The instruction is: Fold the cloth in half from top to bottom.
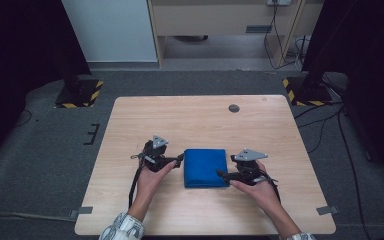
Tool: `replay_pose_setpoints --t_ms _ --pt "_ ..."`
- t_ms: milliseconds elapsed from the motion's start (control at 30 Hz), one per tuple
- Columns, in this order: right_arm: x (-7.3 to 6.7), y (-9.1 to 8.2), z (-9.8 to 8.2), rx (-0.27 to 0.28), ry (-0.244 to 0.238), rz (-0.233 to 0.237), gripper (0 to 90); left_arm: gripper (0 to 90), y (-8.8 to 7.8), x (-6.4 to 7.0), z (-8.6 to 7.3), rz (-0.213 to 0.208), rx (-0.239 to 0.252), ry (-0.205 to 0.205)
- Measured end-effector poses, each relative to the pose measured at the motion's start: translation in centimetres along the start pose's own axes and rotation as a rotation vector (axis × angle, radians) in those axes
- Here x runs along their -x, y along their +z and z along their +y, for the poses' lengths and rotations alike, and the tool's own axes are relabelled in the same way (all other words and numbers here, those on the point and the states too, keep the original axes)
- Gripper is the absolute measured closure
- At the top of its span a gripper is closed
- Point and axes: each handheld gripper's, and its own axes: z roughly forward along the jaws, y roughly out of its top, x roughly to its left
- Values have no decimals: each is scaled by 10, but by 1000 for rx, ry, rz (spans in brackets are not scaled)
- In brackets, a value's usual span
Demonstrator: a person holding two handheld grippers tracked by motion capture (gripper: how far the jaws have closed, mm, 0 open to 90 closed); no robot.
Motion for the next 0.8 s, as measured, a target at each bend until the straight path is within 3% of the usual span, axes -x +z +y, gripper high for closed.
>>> replay_pose_setpoints --t_ms 467,667,800 --pt "15 1 7 9 42 -62 102 65 -6 -6 -4 -7 1 -2" --pt "20 -4 5 13 17 -88 101 65 -9 -10 -5 -6 4 -16" --pt "27 -10 6 30 29 -110 101 65 -13 -14 -7 3 0 -7"
